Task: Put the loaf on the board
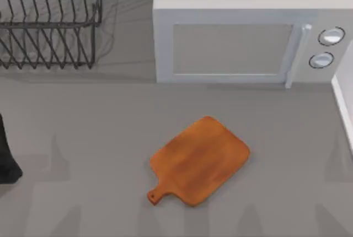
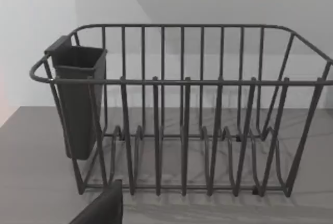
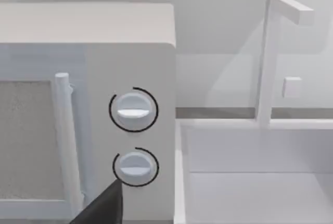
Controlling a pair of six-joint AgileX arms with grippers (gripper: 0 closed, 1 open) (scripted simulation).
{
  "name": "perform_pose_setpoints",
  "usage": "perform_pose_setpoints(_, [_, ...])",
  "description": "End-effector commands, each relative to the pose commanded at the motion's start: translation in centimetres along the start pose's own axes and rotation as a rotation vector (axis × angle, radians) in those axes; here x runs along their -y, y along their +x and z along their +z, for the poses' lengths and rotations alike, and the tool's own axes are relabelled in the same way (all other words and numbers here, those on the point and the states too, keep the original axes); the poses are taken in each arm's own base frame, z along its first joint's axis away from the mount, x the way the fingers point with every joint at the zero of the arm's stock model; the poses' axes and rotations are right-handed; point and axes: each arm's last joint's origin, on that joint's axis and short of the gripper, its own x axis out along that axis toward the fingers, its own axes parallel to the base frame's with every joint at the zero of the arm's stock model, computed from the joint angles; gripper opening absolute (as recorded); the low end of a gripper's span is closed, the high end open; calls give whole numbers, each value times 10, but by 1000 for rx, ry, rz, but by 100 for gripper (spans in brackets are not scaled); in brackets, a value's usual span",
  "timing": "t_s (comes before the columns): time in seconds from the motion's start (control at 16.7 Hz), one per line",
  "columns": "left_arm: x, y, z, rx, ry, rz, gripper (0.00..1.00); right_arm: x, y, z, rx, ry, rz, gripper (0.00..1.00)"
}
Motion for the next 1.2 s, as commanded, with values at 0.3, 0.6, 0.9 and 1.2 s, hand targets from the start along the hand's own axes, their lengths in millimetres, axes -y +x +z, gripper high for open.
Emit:
perform_pose_setpoints(0.3, [-1,1,8,-68,64,9,100,0,0,0,0,0,0,100])
perform_pose_setpoints(0.6, [-5,17,42,-368,326,-20,100,0,0,0,0,0,0,100])
perform_pose_setpoints(0.9, [-19,76,62,-840,602,-203,100,0,0,0,0,0,0,100])
perform_pose_setpoints(1.2, [-41,141,39,-1249,716,-497,100,0,0,0,0,0,0,100])
